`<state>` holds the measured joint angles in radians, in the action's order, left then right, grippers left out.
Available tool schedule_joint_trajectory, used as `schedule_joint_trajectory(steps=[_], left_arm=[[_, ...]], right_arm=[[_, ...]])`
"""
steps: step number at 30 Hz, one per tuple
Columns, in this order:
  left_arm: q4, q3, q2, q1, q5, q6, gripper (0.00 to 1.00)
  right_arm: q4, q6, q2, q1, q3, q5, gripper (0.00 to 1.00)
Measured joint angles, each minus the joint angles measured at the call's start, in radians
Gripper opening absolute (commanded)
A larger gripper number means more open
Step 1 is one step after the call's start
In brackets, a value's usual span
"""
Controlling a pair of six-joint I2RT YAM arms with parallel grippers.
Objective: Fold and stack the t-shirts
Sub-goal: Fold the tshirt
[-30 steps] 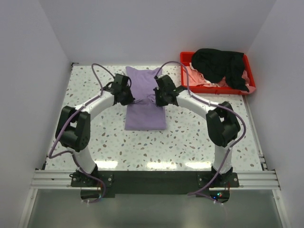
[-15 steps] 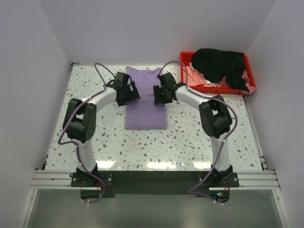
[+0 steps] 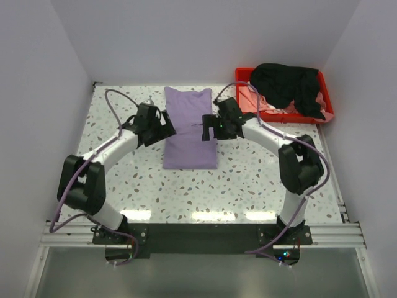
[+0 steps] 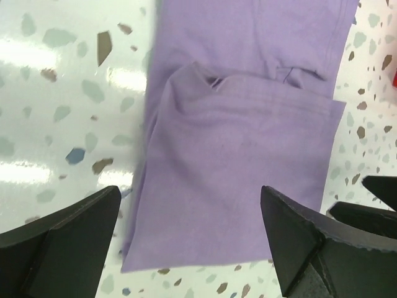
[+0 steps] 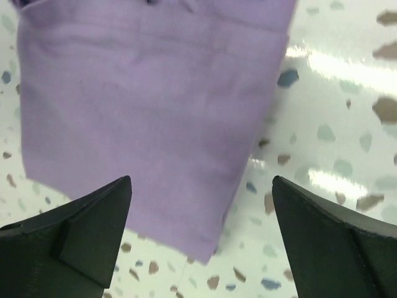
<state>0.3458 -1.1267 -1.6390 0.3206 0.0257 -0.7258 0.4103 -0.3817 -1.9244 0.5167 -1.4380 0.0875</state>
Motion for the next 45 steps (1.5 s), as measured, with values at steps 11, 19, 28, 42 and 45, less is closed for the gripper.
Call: schedule_joint_trajectory(steps=[11, 19, 28, 42, 45], left_arm=[[-0.047, 0.475, 0.39, 0.0, -0.056, -0.05, 1.0], [-0.127, 0.577, 0.4, 0.0, -0.103, -0.05, 0.79], [-0.213, 0.58, 0.307, 0.0, -0.107, -0.047, 0.52], [-0.315, 0.55, 0.188, 0.0, -0.143, -0.037, 0.0], [-0.328, 0.549, 0.18, 0.0, -0.15, -0.037, 0.0]], right_arm=[[-0.094, -0.101, 0.331, 0.006, 0.424, 0.078, 0.99], [-0.136, -0.132, 0.349, 0.015, 0.537, 0.115, 0.97], [-0.172, -0.157, 0.349, 0.02, 0.558, 0.114, 0.83], [-0.209, -0.179, 0.29, 0.029, 0.56, 0.115, 0.62], [-0.217, -0.182, 0.266, 0.033, 0.556, 0.119, 0.55]])
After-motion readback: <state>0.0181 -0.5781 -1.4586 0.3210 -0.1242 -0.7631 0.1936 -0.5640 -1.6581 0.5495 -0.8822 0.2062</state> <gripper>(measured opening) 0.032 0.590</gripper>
